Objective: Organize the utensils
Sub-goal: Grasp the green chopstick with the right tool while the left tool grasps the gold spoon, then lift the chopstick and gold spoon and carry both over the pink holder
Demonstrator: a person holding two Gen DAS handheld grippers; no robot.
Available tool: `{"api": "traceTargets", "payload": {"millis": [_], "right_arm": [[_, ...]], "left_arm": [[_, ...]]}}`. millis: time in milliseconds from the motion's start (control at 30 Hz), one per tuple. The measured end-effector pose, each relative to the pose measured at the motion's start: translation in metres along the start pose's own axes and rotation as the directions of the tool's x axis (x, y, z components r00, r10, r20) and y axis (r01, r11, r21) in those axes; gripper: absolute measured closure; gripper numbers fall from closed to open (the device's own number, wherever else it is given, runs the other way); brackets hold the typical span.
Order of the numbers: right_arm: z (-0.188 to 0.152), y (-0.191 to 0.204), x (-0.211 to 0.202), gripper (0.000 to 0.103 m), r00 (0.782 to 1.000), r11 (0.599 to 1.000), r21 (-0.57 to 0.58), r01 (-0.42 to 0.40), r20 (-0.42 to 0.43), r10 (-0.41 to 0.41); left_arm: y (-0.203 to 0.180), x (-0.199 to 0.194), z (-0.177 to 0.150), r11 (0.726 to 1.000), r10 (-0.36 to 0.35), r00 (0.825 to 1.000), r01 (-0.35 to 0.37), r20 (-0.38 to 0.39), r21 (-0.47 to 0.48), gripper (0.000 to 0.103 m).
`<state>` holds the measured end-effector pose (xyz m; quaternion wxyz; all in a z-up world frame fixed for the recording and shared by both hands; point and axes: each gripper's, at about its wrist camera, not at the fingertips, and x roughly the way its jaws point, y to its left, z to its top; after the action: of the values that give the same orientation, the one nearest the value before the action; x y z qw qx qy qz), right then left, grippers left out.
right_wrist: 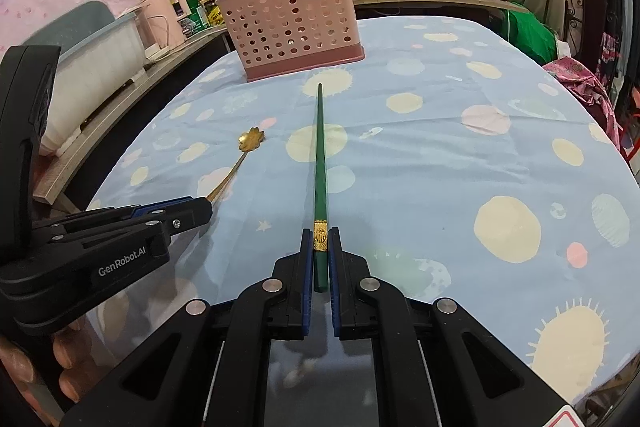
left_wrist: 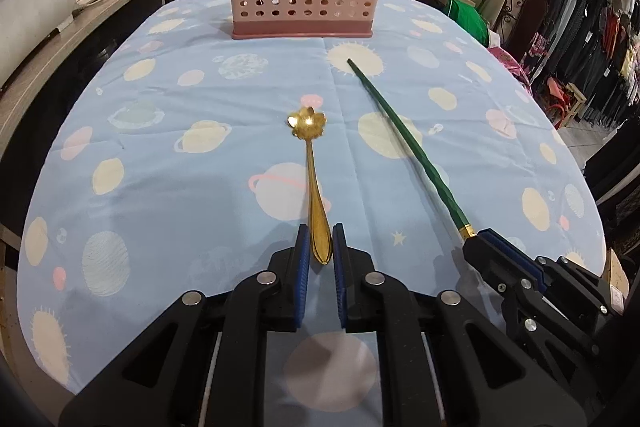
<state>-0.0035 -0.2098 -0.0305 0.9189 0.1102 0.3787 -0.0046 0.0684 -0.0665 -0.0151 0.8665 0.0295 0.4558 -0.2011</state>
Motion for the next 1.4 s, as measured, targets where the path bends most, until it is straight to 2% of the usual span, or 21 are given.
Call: {"api": "traceTargets", "payload": {"millis": [433, 600, 667, 1033, 1400], "right_arm": [[0.033, 0.005, -0.038, 0.096, 0.992, 0.998, 0.015, -0.058, 0.112, 0.056], [0.051, 0.003, -0.052, 0.096, 0.984, 0.996, 0.028, -0.079, 0.164, 0.074], [0.058, 0.002, -0.056, 0.096, 0.980, 0.996, 0.031, -0.086, 0.182, 0.079], [0.104, -0.006, -0.070, 0.096, 0.960, 0.989, 0.051, -0.139, 0.252, 0.122], [0.165, -0.004, -0.074, 0.096, 0.938, 0.985, 0.013, -0.172, 0.306, 0.160]], "left_arm": [[0.010, -0.048, 0.031, 1.000, -0.008, 0.993, 0.011, 0.120, -0.027, 0.094], [0.010, -0.054, 0.042, 1.000, 0.001, 0.990, 0.001, 0.139, -0.018, 0.096], [0.010, -0.055, 0.046, 1.000, 0.003, 0.990, 0.000, 0.143, -0.017, 0.102], [0.014, -0.061, 0.063, 1.000, 0.024, 0.987, -0.025, 0.159, 0.000, 0.102], [0.020, -0.078, 0.114, 0.999, 0.037, 0.980, -0.043, 0.194, 0.029, 0.102]]}}
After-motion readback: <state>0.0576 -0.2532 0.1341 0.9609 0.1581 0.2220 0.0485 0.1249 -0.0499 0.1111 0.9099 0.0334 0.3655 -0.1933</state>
